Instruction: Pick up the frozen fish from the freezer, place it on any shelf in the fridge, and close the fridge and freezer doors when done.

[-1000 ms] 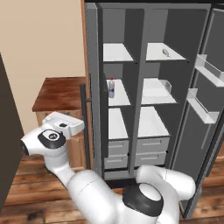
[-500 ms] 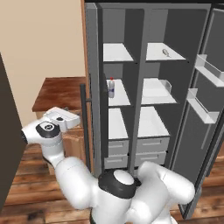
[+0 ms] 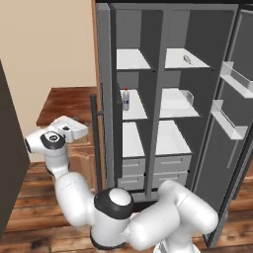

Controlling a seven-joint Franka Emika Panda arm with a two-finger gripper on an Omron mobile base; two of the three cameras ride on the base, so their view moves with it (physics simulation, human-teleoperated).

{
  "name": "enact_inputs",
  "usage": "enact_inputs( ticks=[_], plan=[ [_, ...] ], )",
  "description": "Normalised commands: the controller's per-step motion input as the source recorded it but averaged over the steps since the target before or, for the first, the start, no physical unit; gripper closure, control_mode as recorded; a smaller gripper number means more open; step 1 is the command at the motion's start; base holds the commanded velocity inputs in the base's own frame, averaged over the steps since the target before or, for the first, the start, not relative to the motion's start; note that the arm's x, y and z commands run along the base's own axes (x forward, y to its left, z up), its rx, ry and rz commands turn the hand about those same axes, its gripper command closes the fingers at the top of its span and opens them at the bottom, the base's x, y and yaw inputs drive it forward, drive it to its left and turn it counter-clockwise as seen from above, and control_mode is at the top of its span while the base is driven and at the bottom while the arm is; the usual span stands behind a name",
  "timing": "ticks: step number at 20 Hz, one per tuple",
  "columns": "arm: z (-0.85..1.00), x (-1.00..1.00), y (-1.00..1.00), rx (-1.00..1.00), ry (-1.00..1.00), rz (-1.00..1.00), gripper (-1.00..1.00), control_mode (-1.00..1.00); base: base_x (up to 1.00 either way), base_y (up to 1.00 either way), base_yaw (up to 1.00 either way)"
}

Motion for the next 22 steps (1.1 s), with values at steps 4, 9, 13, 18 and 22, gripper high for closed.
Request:
enact_inputs(
  ticks=[4,9,13,18,22],
  plan=[
    [0.0,0.36,-0.58,0.0,0.0,0.0,-1.0,-1.0,0.0,0.0,0.0],
    [0.0,0.45,-0.59,0.0,0.0,0.0,-1.0,-1.0,0.0,0.0,0.0],
    [0.0,0.47,-0.68,0.0,0.0,0.0,-1.0,-1.0,0.0,0.0,0.0],
    [0.0,0.48,-0.82,0.0,-0.01,0.01,-1.0,-1.0,0.0,0.0,0.0],
    [0.0,0.49,-0.91,0.0,-0.03,0.03,-1.0,-1.0,0.0,0.0,0.0]
  ],
)
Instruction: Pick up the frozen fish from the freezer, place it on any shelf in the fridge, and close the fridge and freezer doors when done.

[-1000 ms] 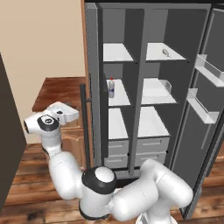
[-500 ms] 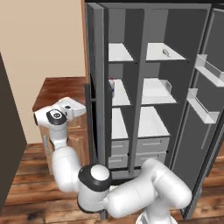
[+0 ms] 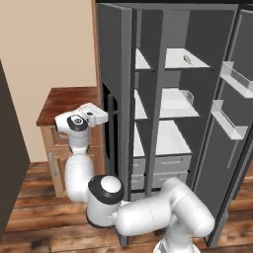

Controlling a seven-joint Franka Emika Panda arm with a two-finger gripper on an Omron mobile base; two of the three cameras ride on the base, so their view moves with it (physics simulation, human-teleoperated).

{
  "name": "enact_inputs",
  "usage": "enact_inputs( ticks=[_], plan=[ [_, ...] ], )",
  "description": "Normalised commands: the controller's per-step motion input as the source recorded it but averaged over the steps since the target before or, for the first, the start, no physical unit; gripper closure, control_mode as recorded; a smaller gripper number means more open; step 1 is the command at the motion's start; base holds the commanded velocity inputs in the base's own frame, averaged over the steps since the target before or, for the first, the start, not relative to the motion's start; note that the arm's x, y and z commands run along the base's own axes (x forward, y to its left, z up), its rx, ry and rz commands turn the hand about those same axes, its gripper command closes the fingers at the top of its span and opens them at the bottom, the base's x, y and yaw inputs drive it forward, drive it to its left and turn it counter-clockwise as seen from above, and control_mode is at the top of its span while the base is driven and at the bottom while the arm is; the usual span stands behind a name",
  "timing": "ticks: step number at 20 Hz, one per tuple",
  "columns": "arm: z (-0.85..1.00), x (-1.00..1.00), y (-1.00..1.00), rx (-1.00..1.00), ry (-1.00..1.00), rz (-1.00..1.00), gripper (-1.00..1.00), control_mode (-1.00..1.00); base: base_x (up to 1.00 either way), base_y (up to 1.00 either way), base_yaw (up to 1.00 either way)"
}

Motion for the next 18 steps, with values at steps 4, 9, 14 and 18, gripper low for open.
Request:
enact_inputs(
  ticks=[4,9,14,18],
  plan=[
    [0.0,0.49,-0.92,0.0,-0.05,0.04,-1.0,-1.0,0.0,0.0,0.0],
    [0.0,0.39,-0.98,0.0,-0.09,0.07,-1.0,-1.0,0.0,0.0,0.0],
    [0.0,0.38,-0.97,0.0,-0.09,0.06,-1.0,-1.0,0.0,0.0,0.0],
    [0.0,0.42,-0.9,0.0,-0.08,0.06,-1.0,-1.0,0.0,0.0,0.0]
  ],
)
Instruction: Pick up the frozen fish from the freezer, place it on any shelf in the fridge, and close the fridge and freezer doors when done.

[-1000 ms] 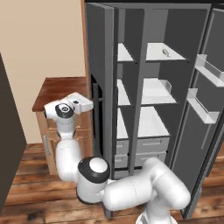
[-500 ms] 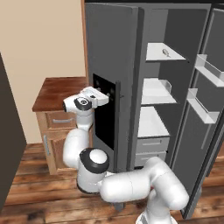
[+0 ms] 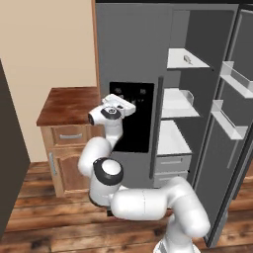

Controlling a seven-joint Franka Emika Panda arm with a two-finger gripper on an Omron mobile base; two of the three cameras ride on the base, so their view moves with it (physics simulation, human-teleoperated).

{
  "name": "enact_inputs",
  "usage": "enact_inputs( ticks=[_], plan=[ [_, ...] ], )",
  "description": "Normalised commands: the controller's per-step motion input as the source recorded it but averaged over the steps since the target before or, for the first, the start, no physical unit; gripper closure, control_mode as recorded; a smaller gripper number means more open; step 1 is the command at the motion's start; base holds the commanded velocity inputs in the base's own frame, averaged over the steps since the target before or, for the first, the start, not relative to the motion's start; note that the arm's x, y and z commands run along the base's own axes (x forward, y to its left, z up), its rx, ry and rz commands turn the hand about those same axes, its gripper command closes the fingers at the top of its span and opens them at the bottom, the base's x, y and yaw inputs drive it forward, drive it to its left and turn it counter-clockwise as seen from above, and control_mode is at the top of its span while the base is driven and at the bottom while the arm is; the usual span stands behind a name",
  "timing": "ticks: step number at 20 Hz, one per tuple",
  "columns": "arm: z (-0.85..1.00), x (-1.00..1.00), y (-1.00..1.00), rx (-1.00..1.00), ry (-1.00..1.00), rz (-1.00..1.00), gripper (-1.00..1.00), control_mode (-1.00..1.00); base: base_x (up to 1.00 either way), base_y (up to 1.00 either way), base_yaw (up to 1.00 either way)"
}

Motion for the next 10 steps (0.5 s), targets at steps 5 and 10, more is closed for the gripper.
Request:
enact_inputs(
  ticks=[5,10],
  plan=[
    [0.0,0.48,-0.77,0.0,-0.02,0.06,-1.0,-1.0,0.0,0.0,0.0],
    [0.02,0.4,-0.37,0.04,0.05,0.03,-1.0,-1.0,0.0,0.0,0.0]
  ],
)
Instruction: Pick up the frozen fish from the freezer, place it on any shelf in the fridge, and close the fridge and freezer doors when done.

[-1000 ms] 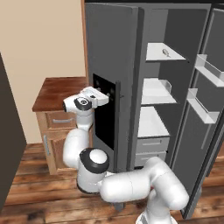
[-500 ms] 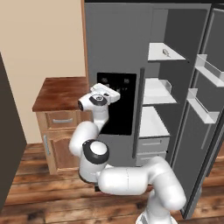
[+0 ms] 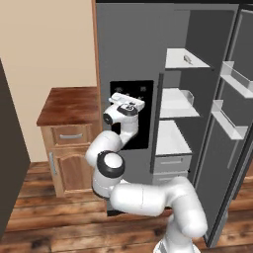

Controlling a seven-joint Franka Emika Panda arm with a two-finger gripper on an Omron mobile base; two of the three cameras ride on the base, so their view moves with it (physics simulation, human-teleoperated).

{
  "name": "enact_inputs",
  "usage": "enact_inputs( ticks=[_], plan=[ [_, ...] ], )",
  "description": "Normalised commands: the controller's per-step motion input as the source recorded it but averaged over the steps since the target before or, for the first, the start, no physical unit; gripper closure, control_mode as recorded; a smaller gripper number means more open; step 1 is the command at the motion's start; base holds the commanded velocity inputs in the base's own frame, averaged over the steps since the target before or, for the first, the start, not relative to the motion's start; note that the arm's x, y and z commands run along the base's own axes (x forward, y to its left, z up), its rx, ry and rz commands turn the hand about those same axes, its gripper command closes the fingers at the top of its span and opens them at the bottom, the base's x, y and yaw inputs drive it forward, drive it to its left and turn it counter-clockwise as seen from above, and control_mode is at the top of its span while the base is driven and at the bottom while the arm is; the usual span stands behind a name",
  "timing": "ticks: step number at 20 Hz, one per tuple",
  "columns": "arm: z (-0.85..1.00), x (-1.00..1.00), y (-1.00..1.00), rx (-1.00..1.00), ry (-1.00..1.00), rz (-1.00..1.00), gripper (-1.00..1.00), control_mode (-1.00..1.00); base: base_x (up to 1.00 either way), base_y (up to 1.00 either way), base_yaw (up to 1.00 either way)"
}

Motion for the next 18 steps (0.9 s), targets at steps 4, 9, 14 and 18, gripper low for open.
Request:
enact_inputs(
  ticks=[4,9,14,18],
  plan=[
    [0.42,-0.38,-0.01,0.06,0.15,0.01,-1.0,-1.0,0.0,0.0,0.0],
    [0.89,-1.0,0.13,0.01,0.08,0.05,-1.0,-1.0,0.0,0.0,0.0],
    [0.91,-1.0,0.14,0.0,0.11,0.09,-1.0,-1.0,0.0,0.0,0.0],
    [0.23,-1.0,0.0,0.0,0.19,0.15,-1.0,-1.0,0.0,0.0,0.0]
  ],
)
